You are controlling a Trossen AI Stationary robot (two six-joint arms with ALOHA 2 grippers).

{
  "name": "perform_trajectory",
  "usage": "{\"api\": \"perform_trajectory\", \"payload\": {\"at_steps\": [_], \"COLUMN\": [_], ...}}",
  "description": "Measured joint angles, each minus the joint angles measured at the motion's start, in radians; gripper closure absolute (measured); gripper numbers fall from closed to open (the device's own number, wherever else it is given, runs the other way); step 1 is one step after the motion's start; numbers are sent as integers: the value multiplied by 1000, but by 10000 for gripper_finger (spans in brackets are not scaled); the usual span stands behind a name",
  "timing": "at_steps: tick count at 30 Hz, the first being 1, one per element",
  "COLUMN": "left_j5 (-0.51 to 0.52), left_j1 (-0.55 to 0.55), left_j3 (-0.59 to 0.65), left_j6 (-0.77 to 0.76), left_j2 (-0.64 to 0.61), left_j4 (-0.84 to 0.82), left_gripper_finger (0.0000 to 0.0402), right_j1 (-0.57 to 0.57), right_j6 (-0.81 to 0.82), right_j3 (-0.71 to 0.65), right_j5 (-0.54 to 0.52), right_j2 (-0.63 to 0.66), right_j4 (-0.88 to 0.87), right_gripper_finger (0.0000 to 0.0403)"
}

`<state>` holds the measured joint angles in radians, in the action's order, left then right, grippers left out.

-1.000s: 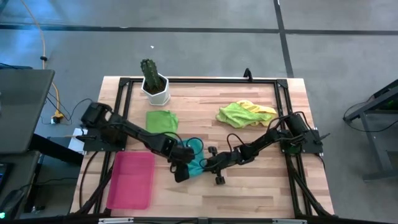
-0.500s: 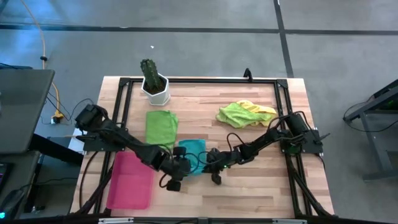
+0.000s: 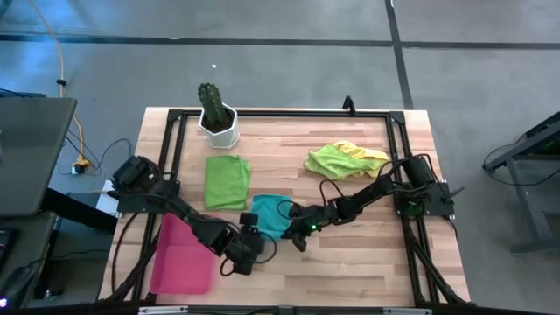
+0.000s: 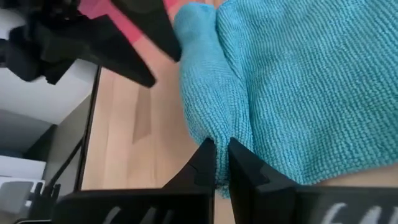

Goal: Roll microfiber towels into tight, uniform cylinder then place into a basket
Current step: Roll the blue towel

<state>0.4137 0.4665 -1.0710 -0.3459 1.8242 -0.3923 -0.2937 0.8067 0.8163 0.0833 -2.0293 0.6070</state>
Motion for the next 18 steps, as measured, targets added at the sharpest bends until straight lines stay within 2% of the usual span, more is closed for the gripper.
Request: {"api": "perform_trajectory", "payload": {"at_steps": [9,18], "left_j5": [26,59], "left_j1": [0,15], "left_j3": [0,1], "left_j6": [-61,-39], "left_j2": [37,10], "left_j4": [-89,-46], "left_gripper_finger": [233,233], "right_j1": [-4,-19], "right_j6": [0,-176], "right_j3": [1,0], "right_j5": [8,29], "right_j2": [0,-1], "right_j4": [-3,-39], "right_gripper_finger": [398,398]}}
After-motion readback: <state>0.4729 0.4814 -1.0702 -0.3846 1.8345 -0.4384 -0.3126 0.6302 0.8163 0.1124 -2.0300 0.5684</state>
